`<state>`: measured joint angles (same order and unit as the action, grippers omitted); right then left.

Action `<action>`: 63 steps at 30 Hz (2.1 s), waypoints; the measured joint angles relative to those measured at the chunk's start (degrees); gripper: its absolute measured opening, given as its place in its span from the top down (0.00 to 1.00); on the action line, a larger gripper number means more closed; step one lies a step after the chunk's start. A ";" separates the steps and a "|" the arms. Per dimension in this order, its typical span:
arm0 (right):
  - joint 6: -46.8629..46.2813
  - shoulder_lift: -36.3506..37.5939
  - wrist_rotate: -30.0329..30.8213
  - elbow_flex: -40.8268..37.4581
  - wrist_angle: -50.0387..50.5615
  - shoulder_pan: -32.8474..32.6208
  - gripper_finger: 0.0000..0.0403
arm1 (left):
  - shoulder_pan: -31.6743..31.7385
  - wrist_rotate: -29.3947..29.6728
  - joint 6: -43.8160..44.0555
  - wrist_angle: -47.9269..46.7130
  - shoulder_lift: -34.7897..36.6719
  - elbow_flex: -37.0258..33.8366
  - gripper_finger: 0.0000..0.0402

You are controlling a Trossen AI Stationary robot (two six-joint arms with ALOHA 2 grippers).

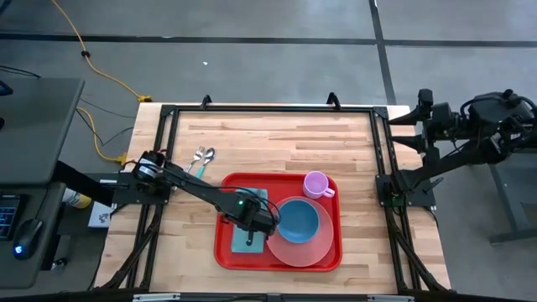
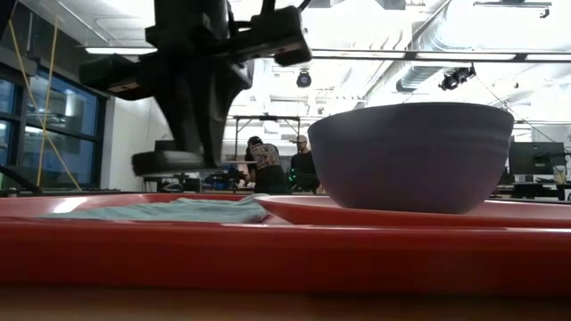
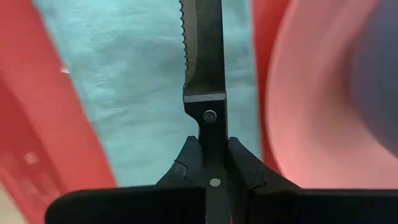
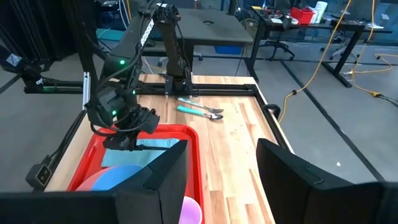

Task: Set up tray
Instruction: Put the knife into the blue napkin, then put the fork into the blue napkin

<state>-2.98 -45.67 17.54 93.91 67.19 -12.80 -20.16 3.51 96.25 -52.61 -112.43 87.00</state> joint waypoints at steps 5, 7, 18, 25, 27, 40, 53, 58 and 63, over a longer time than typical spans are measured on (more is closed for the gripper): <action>-0.03 0.02 0.00 0.00 1.23 0.01 0.58 | -0.04 -0.17 0.02 0.16 -0.02 -0.02 0.88; -0.22 0.02 0.00 0.00 1.50 0.00 0.58 | -0.09 -0.33 0.02 0.99 -0.02 -0.02 0.88; -0.22 0.02 -0.15 0.00 2.06 0.00 0.58 | -0.09 -1.93 0.04 1.40 -2.38 -0.28 0.88; -0.22 0.02 -0.15 0.00 2.17 0.01 0.58 | -0.09 -3.17 0.06 2.86 -3.09 -0.08 0.88; -0.22 0.02 -0.15 0.00 2.54 0.00 0.58 | -0.09 -3.50 0.04 4.41 -3.82 0.01 0.88; -0.15 0.02 -0.15 0.00 3.48 0.00 0.58 | -0.09 -3.14 -0.42 5.98 -5.04 -0.04 0.73; 0.00 0.02 -0.17 0.00 4.79 0.02 0.58 | -0.09 -2.89 0.02 7.09 -5.02 0.35 0.31; 0.00 0.02 -0.16 0.00 5.63 0.02 0.58 | -0.09 -0.51 -1.53 -1.18 -5.00 6.12 0.31; 0.00 0.02 -0.17 0.00 5.97 0.02 0.58 | -0.07 1.33 -3.45 -21.30 -4.96 15.85 0.30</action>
<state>-2.98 -45.65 17.37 93.91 73.17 -12.78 -20.23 4.84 92.79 -73.90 -117.38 102.85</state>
